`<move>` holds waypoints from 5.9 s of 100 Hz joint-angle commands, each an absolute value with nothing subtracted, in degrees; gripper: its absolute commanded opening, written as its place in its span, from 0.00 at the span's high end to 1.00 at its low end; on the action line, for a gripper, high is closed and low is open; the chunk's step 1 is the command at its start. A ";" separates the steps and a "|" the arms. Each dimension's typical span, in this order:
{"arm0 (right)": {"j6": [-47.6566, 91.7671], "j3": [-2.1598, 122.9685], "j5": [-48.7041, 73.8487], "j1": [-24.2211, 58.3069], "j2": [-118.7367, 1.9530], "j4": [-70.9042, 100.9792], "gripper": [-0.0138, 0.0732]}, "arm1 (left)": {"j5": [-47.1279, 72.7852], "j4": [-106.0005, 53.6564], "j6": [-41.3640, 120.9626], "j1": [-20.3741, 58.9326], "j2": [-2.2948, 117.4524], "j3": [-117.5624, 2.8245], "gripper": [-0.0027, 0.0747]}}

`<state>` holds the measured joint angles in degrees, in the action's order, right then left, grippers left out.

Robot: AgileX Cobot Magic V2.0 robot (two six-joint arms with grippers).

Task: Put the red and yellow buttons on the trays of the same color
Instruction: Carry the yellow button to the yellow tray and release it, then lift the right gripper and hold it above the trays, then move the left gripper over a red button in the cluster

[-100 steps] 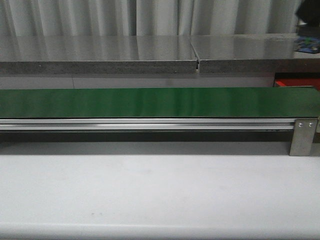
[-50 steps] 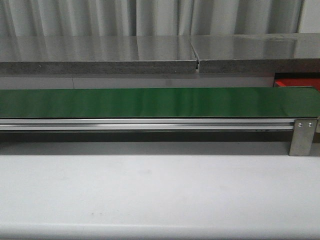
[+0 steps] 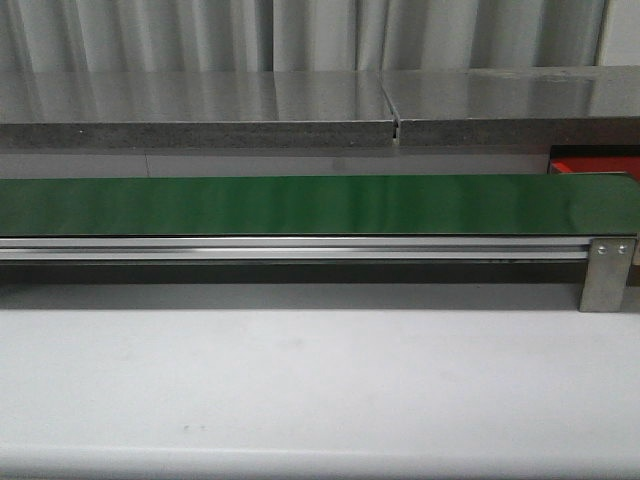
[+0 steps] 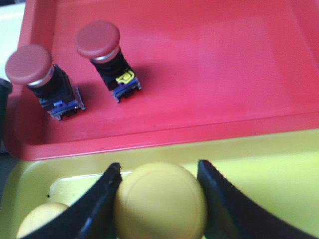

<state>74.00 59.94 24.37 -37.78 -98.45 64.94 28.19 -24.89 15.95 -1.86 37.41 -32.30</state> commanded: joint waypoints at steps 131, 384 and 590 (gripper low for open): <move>80.37 61.57 23.33 -36.75 -102.46 69.69 0.26 | 24.51 -26.18 15.87 -1.56 37.24 -33.81 0.99; 74.76 28.35 11.16 -5.09 -36.95 70.37 0.98 | 24.51 -26.18 15.87 -1.56 37.35 -33.81 0.99; 74.76 28.35 11.09 -5.09 -36.95 70.37 0.98 | 32.71 -34.69 10.96 -30.00 91.31 -71.68 0.21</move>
